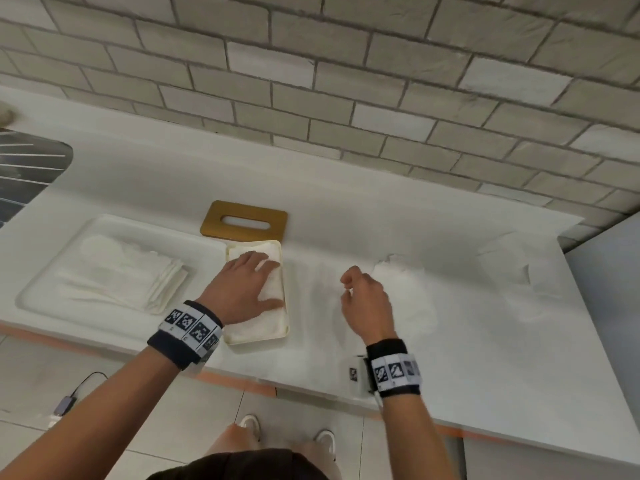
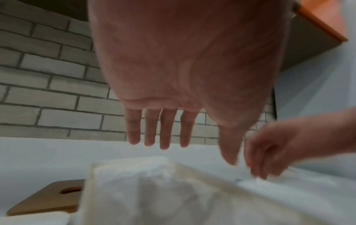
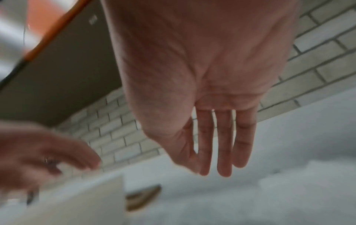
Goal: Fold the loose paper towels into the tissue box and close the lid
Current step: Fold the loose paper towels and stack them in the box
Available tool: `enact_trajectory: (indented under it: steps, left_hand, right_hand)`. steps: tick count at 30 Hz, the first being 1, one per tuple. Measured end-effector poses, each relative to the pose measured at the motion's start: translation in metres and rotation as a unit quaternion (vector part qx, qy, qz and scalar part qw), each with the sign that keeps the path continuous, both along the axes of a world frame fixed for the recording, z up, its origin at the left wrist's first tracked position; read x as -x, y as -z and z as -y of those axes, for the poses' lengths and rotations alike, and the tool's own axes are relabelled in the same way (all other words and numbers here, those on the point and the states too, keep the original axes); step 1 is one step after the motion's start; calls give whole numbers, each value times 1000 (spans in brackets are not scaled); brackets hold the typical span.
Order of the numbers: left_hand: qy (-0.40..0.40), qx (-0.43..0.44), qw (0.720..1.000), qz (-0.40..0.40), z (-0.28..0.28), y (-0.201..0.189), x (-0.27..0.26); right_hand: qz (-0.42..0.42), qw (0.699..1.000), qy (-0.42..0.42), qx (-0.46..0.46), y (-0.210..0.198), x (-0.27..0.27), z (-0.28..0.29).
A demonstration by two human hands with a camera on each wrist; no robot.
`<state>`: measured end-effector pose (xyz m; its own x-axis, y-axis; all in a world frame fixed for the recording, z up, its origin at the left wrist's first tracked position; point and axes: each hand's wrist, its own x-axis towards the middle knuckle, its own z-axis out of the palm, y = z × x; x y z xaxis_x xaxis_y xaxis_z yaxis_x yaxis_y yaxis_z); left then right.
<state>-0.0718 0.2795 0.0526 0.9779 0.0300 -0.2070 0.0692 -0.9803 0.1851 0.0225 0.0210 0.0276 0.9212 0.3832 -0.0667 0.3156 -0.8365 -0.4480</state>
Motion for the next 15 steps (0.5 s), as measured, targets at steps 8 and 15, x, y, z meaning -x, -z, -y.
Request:
enact_trajectory:
  steps: [8, 15]
  left_hand:
    - [25, 156, 976, 149, 117, -17, -14]
    - [-69, 168, 981, 65, 176, 11, -36]
  right_hand:
    - [-67, 954, -192, 221, 47, -97, 81]
    - [-12, 985, -158, 72, 27, -95, 104]
